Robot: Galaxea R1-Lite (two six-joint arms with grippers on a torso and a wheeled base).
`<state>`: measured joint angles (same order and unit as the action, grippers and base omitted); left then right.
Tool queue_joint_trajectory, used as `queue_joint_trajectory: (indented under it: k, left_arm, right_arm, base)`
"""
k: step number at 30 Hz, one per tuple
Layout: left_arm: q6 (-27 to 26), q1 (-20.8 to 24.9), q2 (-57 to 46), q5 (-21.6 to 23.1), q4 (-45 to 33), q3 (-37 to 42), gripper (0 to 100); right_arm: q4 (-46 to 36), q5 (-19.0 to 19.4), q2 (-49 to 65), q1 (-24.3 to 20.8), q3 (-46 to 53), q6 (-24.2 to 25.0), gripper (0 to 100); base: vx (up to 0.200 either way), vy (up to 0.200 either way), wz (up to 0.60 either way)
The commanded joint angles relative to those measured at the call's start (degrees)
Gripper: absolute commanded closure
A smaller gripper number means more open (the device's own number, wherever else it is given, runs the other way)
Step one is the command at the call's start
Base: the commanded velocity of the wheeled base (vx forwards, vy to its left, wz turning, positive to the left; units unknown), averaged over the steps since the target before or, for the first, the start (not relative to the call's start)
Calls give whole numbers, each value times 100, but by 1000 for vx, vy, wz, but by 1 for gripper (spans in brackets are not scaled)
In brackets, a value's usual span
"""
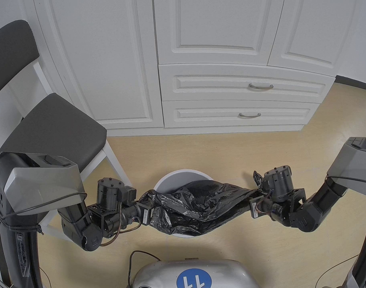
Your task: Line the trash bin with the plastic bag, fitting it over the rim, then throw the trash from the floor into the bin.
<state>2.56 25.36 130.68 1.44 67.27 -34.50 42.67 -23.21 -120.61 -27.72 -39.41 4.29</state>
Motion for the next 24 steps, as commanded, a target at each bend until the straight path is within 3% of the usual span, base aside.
queue_joint_trajectory:
  k: [1, 12, 17, 24]
  left_arm:
    - [-168, -136, -17, 155, -12, 268, 100]
    - [-652, -303, -43, 252, -117, 514, 100]
    - [-862, -426, -192, 603, -276, 629, 100]
    - [-1003, -426, -184, 638, -293, 734, 100]
  right_arm:
    - [-83, 291, 460, 48, 742, -412, 100]
    - [-443, 845, 882, 311, 1366, -1431, 100]
    - [-443, 985, 978, 549, 1559, -1941, 100]
    - [-443, 1082, 943, 557, 1665, -2108, 100]
  base:
    - [0, 0, 0]
    - [0, 0, 0]
    - [0, 0, 0]
    - [0, 0, 0]
